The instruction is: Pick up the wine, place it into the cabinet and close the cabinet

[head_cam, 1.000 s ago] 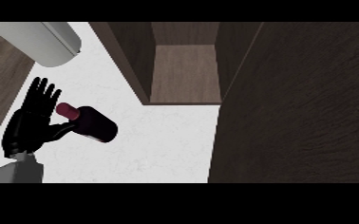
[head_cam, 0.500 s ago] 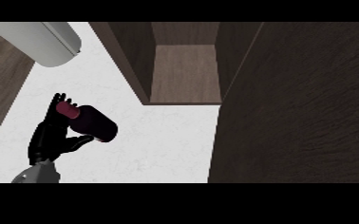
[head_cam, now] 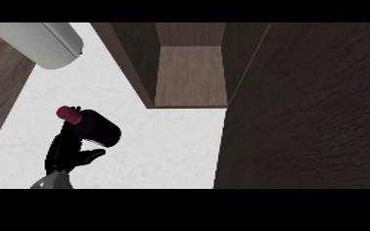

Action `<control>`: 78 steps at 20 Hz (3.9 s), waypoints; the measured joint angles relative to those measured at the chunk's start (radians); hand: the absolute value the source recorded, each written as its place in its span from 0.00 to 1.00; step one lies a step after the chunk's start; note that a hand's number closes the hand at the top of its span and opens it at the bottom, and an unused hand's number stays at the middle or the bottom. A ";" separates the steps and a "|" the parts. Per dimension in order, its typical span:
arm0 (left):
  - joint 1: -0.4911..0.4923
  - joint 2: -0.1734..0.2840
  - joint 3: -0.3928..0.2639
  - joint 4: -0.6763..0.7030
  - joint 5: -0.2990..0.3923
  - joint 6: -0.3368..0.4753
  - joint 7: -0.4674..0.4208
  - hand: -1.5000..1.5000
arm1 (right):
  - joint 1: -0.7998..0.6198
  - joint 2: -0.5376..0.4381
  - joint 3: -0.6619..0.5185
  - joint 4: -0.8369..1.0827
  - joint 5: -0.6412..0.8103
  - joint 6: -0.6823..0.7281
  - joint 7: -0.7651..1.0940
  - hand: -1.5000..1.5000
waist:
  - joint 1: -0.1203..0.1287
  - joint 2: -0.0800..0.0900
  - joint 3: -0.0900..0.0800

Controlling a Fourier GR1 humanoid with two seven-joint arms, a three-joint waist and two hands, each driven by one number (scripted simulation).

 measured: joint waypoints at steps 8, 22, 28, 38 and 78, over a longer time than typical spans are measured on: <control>-0.084 -0.004 0.024 0.192 0.027 -0.072 -0.095 0.00 | -0.005 0.010 0.034 -0.004 0.005 -0.006 0.019 0.00 | 0.000 -0.001 0.001; -0.181 0.000 0.017 0.363 0.005 -0.074 -0.236 0.00 | -0.007 0.002 0.029 -0.016 0.009 -0.006 0.048 0.00 | -0.003 0.000 0.002; -0.224 -0.008 0.034 0.394 0.027 -0.052 -0.248 1.00 | -0.028 0.009 0.029 -0.010 0.011 -0.013 0.065 0.00 | -0.004 0.001 0.001; -0.285 -0.024 0.045 0.427 0.063 -0.089 -0.203 1.00 | 0.029 0.019 0.051 -0.007 0.012 0.006 0.022 0.00 | -0.007 0.002 0.000; 0.160 -0.193 -0.647 -0.595 0.301 0.417 0.021 1.00 | -0.017 -0.005 -0.063 0.029 -0.047 0.044 0.026 0.00 | 0.007 -0.003 0.001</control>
